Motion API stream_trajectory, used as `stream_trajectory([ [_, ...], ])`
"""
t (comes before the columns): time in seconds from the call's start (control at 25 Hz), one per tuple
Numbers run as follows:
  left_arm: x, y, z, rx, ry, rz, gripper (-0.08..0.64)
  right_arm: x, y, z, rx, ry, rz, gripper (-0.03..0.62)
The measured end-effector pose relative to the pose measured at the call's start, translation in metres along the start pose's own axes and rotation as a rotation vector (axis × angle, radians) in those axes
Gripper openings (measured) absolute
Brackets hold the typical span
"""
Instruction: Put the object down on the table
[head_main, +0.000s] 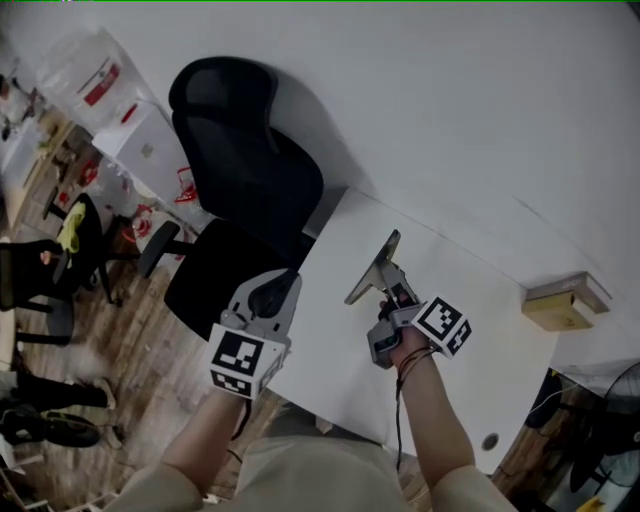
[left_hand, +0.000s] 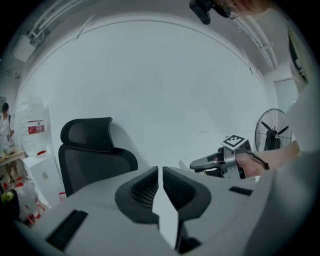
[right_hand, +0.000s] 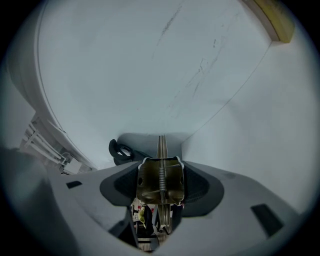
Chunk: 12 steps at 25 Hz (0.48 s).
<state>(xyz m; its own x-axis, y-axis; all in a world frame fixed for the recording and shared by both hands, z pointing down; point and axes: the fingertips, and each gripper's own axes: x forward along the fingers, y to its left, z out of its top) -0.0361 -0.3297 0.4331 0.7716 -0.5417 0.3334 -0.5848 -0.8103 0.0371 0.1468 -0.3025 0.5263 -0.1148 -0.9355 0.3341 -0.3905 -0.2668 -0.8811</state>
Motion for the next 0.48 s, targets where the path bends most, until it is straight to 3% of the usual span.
stream_trajectory([
  [0.48,0.062,0.039,-0.028,-0.032,0.042,-0.087,0.043,0.073,-0.037,-0.01,-0.023,0.026,-0.098,0.239],
])
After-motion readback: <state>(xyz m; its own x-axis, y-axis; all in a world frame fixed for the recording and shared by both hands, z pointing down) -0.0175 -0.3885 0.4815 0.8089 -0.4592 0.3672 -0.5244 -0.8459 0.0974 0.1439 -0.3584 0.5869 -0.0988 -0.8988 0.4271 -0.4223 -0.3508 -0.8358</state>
